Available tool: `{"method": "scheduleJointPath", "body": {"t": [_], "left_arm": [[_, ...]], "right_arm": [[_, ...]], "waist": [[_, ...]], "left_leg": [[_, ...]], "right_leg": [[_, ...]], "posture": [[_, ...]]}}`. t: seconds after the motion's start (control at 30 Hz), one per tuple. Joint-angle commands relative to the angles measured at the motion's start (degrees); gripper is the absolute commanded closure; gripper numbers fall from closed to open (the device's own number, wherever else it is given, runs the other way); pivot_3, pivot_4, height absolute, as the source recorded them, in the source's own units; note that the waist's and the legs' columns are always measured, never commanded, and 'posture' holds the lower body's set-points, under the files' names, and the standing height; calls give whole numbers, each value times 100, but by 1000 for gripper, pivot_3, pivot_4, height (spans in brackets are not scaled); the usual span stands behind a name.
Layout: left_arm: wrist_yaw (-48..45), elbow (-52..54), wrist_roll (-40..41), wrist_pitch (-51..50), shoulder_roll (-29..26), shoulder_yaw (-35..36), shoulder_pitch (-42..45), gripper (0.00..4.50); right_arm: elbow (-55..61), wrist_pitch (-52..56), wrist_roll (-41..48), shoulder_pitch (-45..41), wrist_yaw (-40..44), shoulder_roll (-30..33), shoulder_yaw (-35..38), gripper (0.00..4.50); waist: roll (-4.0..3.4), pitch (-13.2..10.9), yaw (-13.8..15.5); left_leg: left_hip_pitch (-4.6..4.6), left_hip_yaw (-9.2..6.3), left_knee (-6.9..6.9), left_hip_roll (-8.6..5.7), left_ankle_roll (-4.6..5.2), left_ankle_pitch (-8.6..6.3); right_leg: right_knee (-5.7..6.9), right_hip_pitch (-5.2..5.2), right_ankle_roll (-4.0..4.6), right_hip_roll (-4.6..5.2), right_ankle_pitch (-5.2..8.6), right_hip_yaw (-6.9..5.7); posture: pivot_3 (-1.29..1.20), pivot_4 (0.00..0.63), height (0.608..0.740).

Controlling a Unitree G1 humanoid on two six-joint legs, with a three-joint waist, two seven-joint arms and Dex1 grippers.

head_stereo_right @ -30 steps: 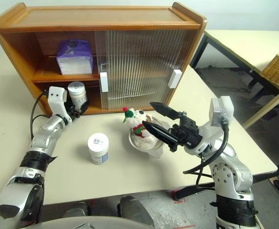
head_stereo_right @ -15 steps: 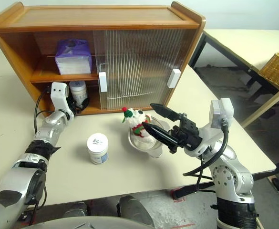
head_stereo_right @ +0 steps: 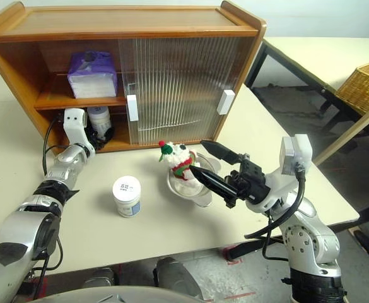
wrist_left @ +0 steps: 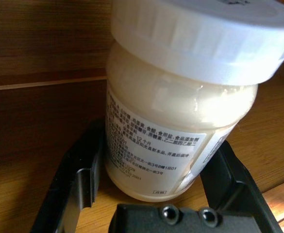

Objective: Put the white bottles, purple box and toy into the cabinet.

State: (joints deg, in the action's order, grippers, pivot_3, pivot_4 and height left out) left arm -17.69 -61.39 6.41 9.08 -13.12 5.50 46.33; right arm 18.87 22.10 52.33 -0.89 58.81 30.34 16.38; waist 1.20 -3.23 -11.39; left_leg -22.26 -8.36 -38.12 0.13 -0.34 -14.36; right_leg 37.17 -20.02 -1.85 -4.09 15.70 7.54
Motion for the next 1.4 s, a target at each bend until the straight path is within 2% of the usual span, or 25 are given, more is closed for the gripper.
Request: {"method": "scheduleJointPath", "body": {"t": [0.03, 0.2, 0.23, 0.3, 0.7, 0.83, 1.1, 1.23, 1.4], "left_arm": [[-105, -119, -63, 190, 39, 16, 133, 1325], [-123, -135, -115, 279, 42, -8, 60, 1325], [-148, -115, -108, 302, 54, -3, 45, 592], [-300, -15, -88, 416, 82, -18, -38, 41], [-284, 1334, 35, 74, 191, -13, -967, 41], [-230, 2617, 122, -370, 159, 3, -1761, 41], [-41, 3872, 155, -1095, -17, 96, -2470, 41], [-3, 4068, 242, -1082, -134, 235, -2599, 972], [242, 3910, 162, -957, -135, 293, -2431, 2784]], "right_arm": [[120, -10, -42, 41, 35, 112, 35, 0], [192, 0, -3, 73, 19, 193, 92, 0], [195, -4, 5, 88, 27, 205, 107, 0], [211, -27, 1, 141, 39, 202, 113, 0], [13, -62, -13, 4, 118, 258, 126, 0], [-14, -75, -48, -37, 118, 164, 17, 0], [-105, -78, -68, -107, 177, 152, 0, 0], [-169, -99, -111, -100, 217, 125, -29, 0], [-198, -84, -121, -137, 232, 138, -23, 0]], "waist": [[0, 0, -21], [0, 1, -116], [1, 1, -131], [2, 2, -154], [1, 5, -289], [1, 6, -290], [2, 6, -256], [1, 6, -204], [1, 6, -117]], "left_leg": [[-2, 0, -4, -1, 1, 0], [-15, 0, -20, -7, 3, -1], [-17, 0, -23, -7, 4, -2], [-20, 0, -25, -9, 5, -2], [-38, 4, -62, -14, 11, -4], [-43, 4, -73, -20, 15, -3], [-43, -1, -74, -26, 22, 3], [-43, -10, -72, -28, 22, 3], [-42, -15, -70, -27, 21, 3]], "right_leg": [[0, 0, -2, 0, -1, 0], [-2, -1, -5, 1, -1, 0], [-2, -1, -6, 2, -1, 0], [-2, -1, -7, 2, -1, -1], [-1, -1, -14, 1, -1, -5], [-2, -1, -5, 1, 4, -2], [0, 1, 24, 2, 14, -1], [0, 1, 30, 3, 12, 1], [1, 1, 35, 3, 9, 2]], "posture": [[-313, 55, 740], [-323, 43, 740], [-323, 43, 740], [-322, 34, 740], [-301, 36, 740], [-292, 41, 740], [-273, 49, 740], [-265, 50, 740], [-264, 53, 740]]}}
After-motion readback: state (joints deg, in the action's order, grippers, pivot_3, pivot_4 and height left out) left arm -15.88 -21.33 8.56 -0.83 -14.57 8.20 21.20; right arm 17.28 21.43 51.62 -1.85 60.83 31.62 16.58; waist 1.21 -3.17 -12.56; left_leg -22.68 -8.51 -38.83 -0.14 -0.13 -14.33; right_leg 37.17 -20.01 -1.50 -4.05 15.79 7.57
